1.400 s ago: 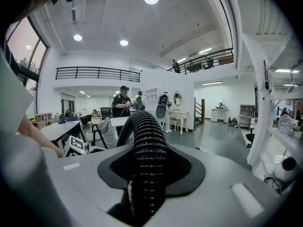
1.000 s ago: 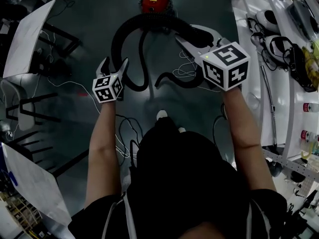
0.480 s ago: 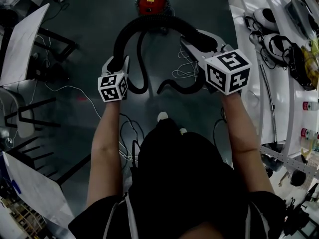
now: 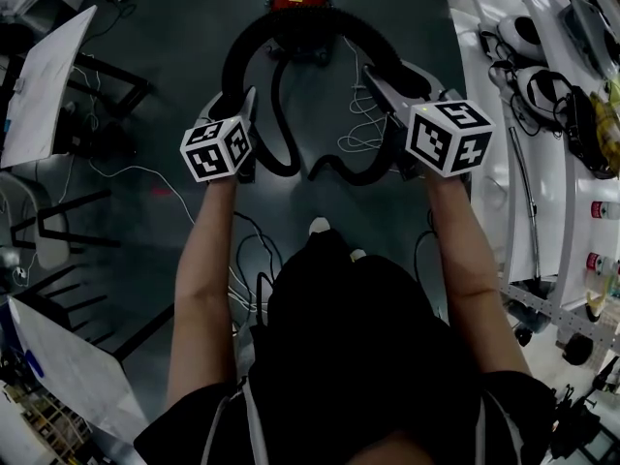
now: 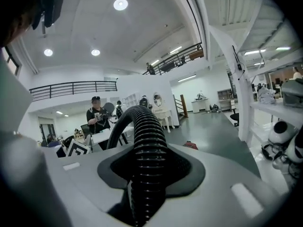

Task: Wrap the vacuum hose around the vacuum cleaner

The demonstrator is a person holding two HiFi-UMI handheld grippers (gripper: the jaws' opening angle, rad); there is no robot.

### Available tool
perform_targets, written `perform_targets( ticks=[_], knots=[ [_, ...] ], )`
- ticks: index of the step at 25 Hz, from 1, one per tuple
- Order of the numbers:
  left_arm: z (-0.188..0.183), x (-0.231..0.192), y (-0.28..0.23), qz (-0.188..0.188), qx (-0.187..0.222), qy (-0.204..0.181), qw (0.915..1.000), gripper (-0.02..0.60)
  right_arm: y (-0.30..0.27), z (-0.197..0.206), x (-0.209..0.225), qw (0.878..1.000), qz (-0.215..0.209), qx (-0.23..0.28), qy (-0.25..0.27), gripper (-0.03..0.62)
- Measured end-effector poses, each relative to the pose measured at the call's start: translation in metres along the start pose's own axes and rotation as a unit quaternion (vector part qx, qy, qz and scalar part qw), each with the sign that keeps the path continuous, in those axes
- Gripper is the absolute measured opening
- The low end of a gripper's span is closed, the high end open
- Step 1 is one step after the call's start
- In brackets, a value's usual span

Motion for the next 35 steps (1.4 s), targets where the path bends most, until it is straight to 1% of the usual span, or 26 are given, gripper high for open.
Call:
perform_targets(
  ticks=[5,8,12,16,20,22,25,29,33,35],
  knots=[
    [-0.030,0.001,-0.006,0.022,-0.012,0.035,0.9991,0.175,-0.012,-0.008,0.000,0.999,0.010,0.025,-0.027,0.153],
    [-0.043,0.002,-0.009,0.029,-0.007,0.053,0.9982,0.175,-0.019,-0.008,0.003,0.999,0.014,0.032,-0.040,0.153],
    [-0.060,0.000,-0.014,0.039,0.000,0.059,0.9975,0.175,-0.030,-0.004,0.006,0.997,0.013,0.038,-0.069,0.153],
    [-0.073,-0.009,-0.014,0.030,0.008,0.041,0.9987,0.173,-0.037,0.001,0.006,0.996,-0.006,0.016,-0.091,0.153],
    [-0.092,-0.019,-0.016,0.020,0.020,0.006,0.9996,0.173,-0.041,-0.001,0.003,0.995,-0.019,0.000,-0.095,0.153],
    [-0.098,-0.021,-0.017,0.017,0.027,-0.003,0.9995,0.173,-0.042,-0.003,0.003,0.995,-0.023,0.002,-0.101,0.152],
    [-0.106,-0.016,-0.020,0.010,0.047,-0.003,0.9989,0.173,-0.043,-0.006,0.006,0.992,-0.035,0.014,-0.117,0.152],
    [-0.119,-0.011,-0.020,0.009,0.077,0.019,0.9968,0.173,-0.048,-0.010,0.007,0.990,-0.049,0.034,-0.129,0.152],
    [-0.130,-0.007,-0.023,0.024,0.078,0.060,0.9949,0.173,-0.059,-0.014,0.003,0.984,-0.074,0.058,-0.155,0.152],
    [-0.136,-0.002,-0.028,0.030,0.074,0.074,0.9941,0.173,-0.065,-0.014,0.007,0.980,-0.081,0.067,-0.167,0.153]
  ],
)
Point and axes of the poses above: the fingertips, and each gripper's own axes: y backward along the fingers, x to its right, z out of its underside, the point moved 8 cm from there along y, backward along the fingers, and after that the axes turned 1 degree about x, right-handed, at the moved point
